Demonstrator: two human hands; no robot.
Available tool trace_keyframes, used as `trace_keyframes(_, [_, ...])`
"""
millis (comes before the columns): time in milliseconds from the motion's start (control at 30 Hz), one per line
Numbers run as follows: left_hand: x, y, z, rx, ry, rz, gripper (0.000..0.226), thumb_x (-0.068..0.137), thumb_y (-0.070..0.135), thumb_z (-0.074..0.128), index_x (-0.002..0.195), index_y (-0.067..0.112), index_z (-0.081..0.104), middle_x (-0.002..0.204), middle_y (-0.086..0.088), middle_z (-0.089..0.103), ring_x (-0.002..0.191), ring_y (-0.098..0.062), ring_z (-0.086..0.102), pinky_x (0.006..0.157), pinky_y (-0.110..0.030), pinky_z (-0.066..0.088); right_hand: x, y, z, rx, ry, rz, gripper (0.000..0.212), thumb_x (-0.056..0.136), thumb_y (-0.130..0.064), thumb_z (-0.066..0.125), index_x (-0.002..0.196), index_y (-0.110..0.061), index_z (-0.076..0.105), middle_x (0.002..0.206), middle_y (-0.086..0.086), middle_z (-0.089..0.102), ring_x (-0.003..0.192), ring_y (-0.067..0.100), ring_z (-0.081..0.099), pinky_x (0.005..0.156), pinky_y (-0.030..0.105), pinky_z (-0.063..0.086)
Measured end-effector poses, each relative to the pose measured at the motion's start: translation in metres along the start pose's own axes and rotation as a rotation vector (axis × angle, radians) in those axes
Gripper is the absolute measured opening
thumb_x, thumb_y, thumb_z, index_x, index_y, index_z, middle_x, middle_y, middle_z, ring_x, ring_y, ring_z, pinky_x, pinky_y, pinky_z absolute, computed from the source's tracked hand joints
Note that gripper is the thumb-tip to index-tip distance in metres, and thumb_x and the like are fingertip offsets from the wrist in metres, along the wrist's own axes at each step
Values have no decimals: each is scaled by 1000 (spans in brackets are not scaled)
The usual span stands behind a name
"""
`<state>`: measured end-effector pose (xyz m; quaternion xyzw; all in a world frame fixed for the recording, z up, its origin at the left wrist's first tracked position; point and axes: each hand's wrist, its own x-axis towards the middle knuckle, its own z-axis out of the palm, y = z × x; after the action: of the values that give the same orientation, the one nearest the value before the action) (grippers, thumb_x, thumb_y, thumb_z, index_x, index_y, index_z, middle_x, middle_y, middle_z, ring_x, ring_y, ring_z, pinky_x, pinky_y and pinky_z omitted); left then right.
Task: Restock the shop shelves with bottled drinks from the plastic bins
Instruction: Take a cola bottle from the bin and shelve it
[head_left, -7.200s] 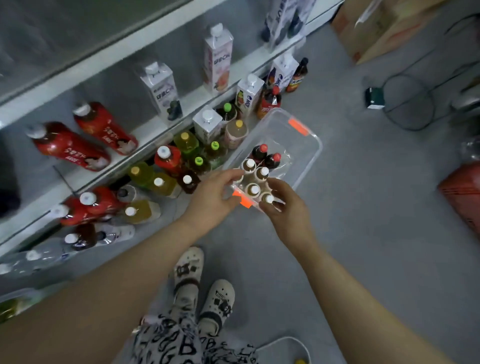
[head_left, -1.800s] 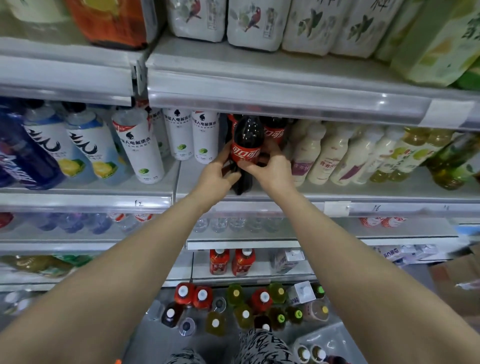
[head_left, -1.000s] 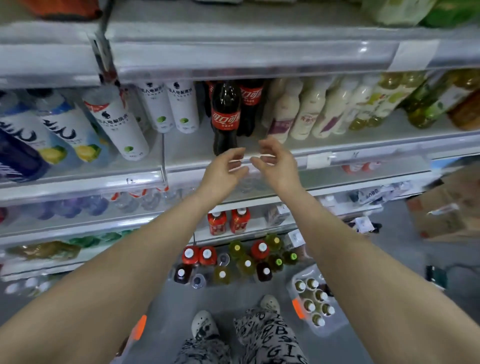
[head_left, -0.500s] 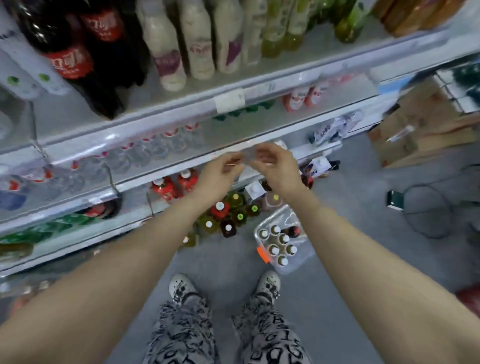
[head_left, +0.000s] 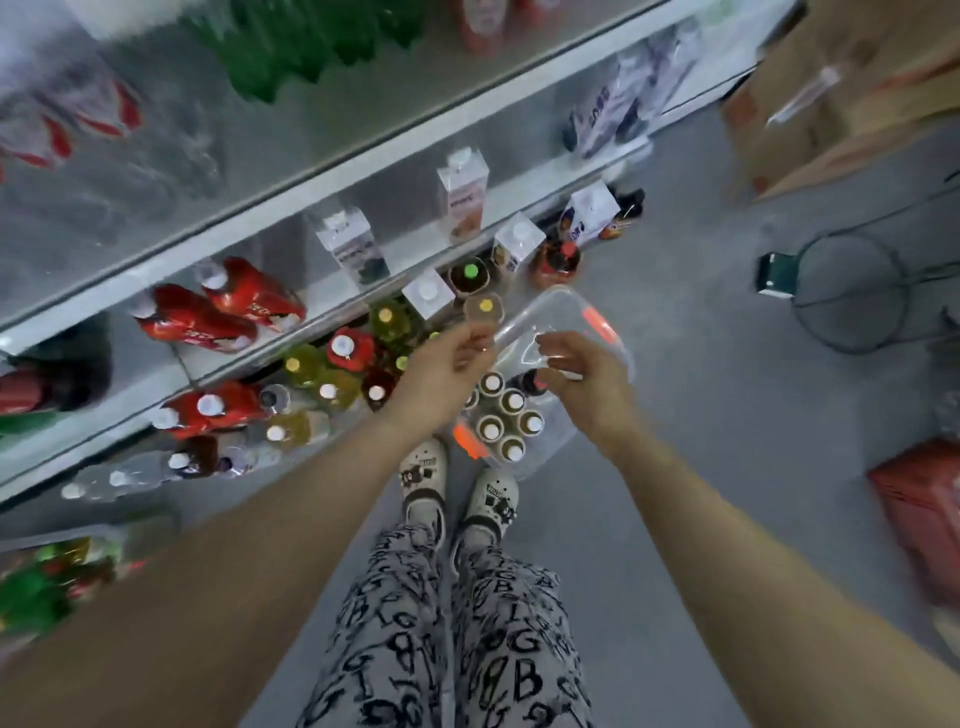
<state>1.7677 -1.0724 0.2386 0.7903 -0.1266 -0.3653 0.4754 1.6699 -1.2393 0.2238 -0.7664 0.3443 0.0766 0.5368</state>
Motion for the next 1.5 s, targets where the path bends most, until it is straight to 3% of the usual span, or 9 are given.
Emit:
trace_keyframes(300, [90,-128,78,34,-125,-84,35,95,4,58,128,13,59,116,-4,65,109,-16,61,101,-27,46,55,150,36,70,66,174,46,83,6,70,117,-25,64,104,-16,67,103,14,65,95,35,54])
trace_keyframes(433, [117,-181,109,116,-189,-94,37,94,9,60,131,15,59,124,-5,65,117,-17,60,106,-40,46,76,205,56,66,75,260,51,85,3,70,131,-17,58,116,-7,62,108,16,60,91,29,51])
trace_keyframes(600, [158,-228,140,253,-265,-91,42,95,12,59,136,19,55,133,-2,61,124,-18,55,108,-38,41,108,267,80,75,85,340,59,87,-2,72,136,-28,50,124,-9,55,111,14,56,97,33,50])
trace_keyframes(733, [196,-258,163,340,-290,-83,44,97,9,54,139,22,52,137,2,57,128,-15,49,104,-24,34,141,304,95,30,76,349,63,89,-5,71,142,-27,45,125,-10,51,111,15,55,95,30,46])
trace_keyframes(967, [251,-297,203,448,-372,-72,48,100,10,47,146,24,43,143,1,53,133,-20,48,113,-43,38,193,358,119,-6,74,323,65,83,-15,80,139,-27,49,131,-4,60,117,19,58,102,31,46])
trace_keyframes(1067, [266,-309,214,516,-395,-55,48,101,15,46,148,24,40,145,1,52,133,-19,48,112,-42,39,205,368,124,70,69,306,69,79,-26,85,137,-29,49,123,-10,60,110,13,59,93,13,43])
trace_keyframes(1200, [282,-327,221,634,-455,-56,53,95,24,60,145,28,42,135,1,60,125,-22,56,106,-46,45,213,379,128,95,43,275,71,80,-33,85,139,-33,46,125,-11,61,118,15,58,100,25,44])
trace_keyframes(1333, [296,-333,221,613,-490,-117,47,94,25,62,138,33,47,127,5,64,118,-20,58,103,-43,46,223,382,127,111,28,269,69,80,-30,85,136,-34,46,113,-26,57,115,10,56,92,12,38])
trace_keyframes(1500, [301,-330,217,445,-516,-204,42,100,16,49,138,35,47,127,4,63,118,-20,58,103,-47,47,239,383,121,160,84,288,67,80,-38,83,138,-31,50,125,-11,63,119,14,58,106,31,45])
